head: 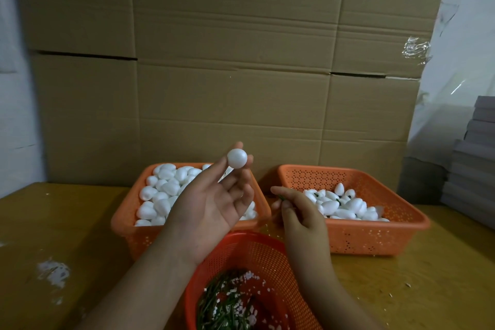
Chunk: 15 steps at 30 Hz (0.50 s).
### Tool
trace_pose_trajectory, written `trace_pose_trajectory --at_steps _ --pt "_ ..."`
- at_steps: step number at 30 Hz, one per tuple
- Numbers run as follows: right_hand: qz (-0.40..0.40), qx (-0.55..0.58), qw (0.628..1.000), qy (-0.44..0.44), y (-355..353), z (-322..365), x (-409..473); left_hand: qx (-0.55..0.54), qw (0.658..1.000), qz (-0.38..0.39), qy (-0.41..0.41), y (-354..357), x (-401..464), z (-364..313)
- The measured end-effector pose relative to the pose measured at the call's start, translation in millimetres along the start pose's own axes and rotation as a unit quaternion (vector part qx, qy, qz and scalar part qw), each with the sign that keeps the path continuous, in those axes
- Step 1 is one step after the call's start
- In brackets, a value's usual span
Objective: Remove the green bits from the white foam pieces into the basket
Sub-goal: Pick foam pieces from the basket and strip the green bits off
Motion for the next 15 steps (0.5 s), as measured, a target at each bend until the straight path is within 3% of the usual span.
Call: trace_pose_trajectory --at_steps 6,15 --pt "-0.002 -0.002 1.0 0.006 -0.5 0.1 0.6 -0.061 0.998 -0.003 -0.012 3.0 1.0 0.8" --pt "-0.002 0.017 1.0 0.01 -1.9 6.1 3.5 -0.051 0.998 -0.024 0.016 8.1 -0.3 1.7"
Point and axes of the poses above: each hand's wrist, its own x-axis towards the middle knuckle, its own y-axis out of the palm, z = x × y, the point moved 1 cm from there along x, towards the middle knuckle, and after that the axes turned 2 degrees about y, right-handed, at the moved point
